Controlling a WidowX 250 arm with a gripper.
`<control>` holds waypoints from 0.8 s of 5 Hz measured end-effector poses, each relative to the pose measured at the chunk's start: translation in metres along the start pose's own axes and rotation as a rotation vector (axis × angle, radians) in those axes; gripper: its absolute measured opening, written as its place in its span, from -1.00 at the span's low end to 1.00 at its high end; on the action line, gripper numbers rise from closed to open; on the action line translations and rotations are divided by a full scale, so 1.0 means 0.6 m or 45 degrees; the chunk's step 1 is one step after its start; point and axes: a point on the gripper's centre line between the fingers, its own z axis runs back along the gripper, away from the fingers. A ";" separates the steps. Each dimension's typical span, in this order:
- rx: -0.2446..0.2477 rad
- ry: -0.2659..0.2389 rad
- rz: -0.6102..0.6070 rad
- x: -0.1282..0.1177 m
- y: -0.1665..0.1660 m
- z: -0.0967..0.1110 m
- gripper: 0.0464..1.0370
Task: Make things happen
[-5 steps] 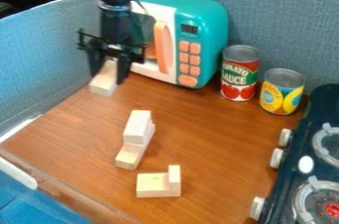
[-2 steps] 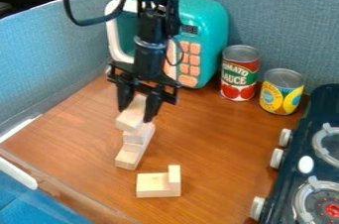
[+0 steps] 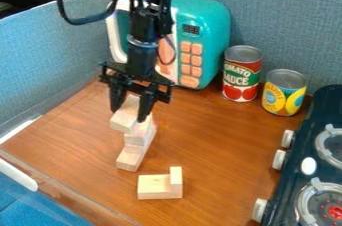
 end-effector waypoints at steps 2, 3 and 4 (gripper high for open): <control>-0.143 0.072 0.229 0.016 0.028 -0.017 0.05; -0.205 0.086 0.320 0.017 0.028 -0.021 0.05; -0.235 0.098 0.418 0.018 0.019 -0.019 0.05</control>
